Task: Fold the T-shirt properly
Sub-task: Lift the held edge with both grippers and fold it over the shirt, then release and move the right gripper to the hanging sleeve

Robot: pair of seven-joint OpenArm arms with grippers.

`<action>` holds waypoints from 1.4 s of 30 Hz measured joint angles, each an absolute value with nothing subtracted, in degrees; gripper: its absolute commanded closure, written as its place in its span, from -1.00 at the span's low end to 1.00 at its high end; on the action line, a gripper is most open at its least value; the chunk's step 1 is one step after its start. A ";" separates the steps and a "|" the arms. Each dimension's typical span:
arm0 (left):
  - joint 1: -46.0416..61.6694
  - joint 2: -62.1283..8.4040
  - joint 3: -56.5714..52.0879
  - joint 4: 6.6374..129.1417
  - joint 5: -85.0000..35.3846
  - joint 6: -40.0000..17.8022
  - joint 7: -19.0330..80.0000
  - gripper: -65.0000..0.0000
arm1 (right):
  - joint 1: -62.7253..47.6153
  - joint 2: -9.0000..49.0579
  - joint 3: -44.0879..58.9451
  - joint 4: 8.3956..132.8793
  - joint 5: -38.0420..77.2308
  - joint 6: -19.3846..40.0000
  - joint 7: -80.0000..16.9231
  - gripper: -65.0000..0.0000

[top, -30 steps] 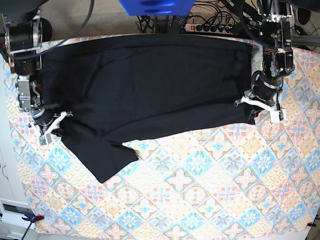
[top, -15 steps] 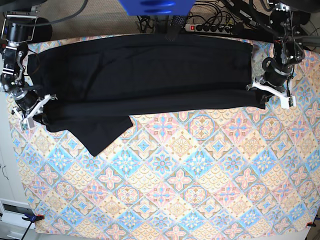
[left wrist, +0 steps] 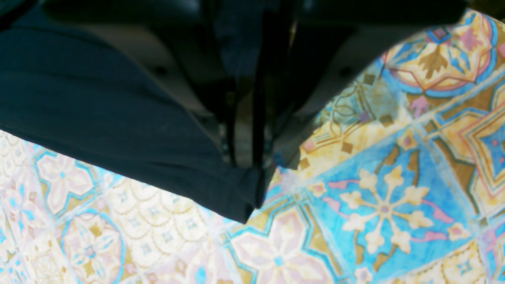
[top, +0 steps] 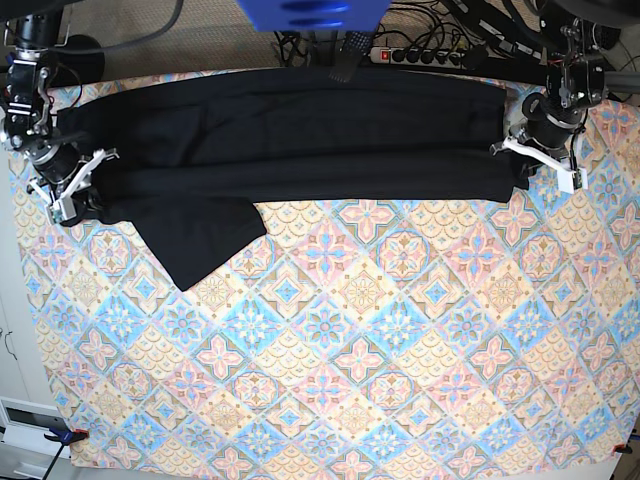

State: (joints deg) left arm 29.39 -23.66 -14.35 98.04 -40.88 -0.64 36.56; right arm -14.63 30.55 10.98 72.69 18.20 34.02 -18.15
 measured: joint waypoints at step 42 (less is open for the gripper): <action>27.49 -20.67 -27.14 100.49 -51.99 -0.03 48.95 0.08 | 3.44 21.04 -0.75 74.85 -4.36 33.82 -38.20 0.06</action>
